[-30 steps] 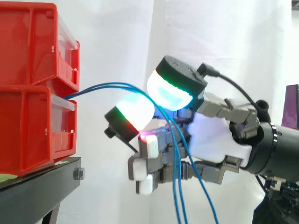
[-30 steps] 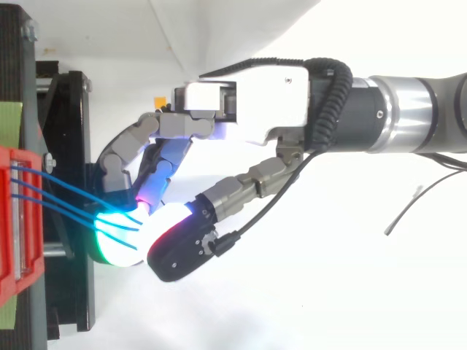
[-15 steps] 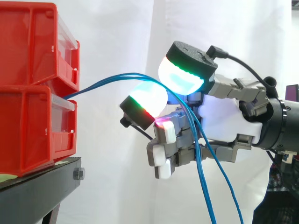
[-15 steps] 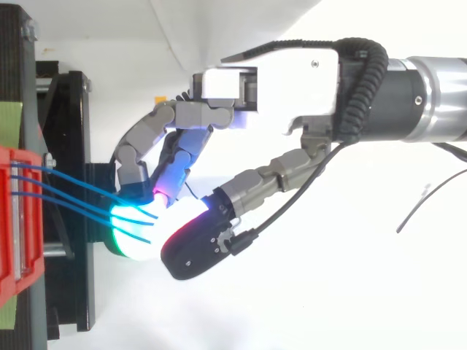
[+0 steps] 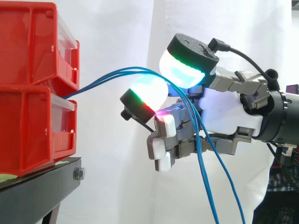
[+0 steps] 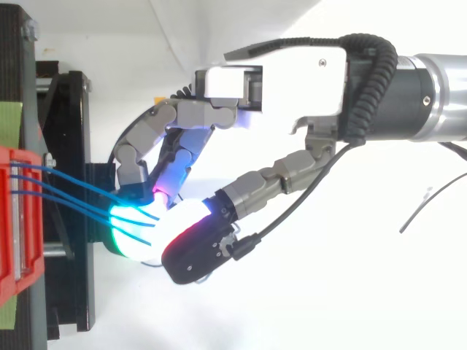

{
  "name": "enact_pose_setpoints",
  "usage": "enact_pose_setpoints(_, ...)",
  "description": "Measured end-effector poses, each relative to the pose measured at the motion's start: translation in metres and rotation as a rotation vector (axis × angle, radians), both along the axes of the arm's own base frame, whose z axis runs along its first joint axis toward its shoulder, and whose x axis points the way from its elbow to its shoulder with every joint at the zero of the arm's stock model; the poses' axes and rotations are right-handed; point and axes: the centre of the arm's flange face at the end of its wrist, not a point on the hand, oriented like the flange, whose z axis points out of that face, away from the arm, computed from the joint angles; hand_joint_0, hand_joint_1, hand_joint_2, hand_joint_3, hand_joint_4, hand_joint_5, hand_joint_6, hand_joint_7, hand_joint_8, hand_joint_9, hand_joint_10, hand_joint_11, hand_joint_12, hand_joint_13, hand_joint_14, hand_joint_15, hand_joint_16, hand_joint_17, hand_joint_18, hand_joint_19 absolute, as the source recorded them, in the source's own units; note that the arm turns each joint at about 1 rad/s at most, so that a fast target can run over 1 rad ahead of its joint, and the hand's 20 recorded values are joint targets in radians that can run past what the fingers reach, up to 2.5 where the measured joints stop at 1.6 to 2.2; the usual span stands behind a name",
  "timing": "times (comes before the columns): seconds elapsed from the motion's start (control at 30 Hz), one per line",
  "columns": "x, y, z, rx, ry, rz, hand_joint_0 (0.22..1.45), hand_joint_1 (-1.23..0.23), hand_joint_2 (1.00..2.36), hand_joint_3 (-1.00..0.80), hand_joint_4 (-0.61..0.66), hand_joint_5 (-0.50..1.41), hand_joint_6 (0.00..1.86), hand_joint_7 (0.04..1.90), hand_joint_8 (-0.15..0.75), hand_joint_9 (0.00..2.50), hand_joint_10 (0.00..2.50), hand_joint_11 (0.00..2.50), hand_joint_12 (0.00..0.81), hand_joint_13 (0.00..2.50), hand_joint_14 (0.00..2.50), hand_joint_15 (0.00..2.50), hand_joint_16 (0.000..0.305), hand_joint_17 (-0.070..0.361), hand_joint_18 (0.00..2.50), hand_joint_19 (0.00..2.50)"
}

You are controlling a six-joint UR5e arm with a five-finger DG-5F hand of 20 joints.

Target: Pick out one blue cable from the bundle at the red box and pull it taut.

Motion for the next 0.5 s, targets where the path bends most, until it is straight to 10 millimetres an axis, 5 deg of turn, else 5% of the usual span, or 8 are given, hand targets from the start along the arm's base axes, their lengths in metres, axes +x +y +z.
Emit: enact_pose_setpoints(0.5, -0.0024, -0.0010, -0.0032, -0.017, 0.027, -0.007, 0.65, -0.87, 1.02, -0.22, 0.00, -0.11, 0.93, 0.92, 0.321, 1.04, 0.03, 0.69, 0.394, 0.89, 0.02, 0.57, 0.054, 0.121, 0.71, 0.65)
